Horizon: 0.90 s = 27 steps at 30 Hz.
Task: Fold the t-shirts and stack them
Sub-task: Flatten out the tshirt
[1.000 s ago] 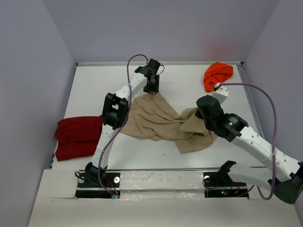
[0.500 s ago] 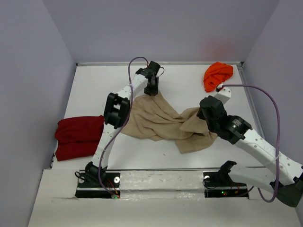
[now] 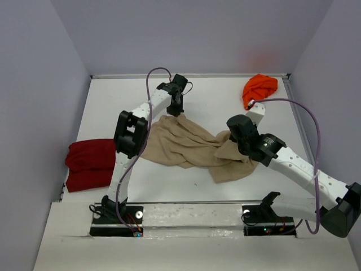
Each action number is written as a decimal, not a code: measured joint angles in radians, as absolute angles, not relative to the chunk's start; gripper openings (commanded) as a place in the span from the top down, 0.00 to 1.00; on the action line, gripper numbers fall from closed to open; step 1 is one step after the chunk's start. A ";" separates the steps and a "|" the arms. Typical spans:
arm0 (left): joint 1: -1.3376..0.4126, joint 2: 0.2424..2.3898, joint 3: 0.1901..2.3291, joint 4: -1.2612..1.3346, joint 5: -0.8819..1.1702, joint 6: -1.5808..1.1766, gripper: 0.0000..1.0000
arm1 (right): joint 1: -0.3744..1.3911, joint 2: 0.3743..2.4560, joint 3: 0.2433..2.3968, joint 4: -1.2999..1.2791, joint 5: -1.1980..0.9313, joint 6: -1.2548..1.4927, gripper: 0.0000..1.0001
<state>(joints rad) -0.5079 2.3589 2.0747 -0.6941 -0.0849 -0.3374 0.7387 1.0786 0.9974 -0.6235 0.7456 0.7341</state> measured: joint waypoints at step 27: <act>-0.581 0.952 1.501 -0.940 -0.360 -0.606 1.00 | 0.748 0.991 1.240 -0.868 0.926 0.592 1.00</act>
<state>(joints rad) -0.5812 0.9516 1.5013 -0.9401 -0.3595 -0.6060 0.7483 0.9905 1.2396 -0.8680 0.9257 0.5919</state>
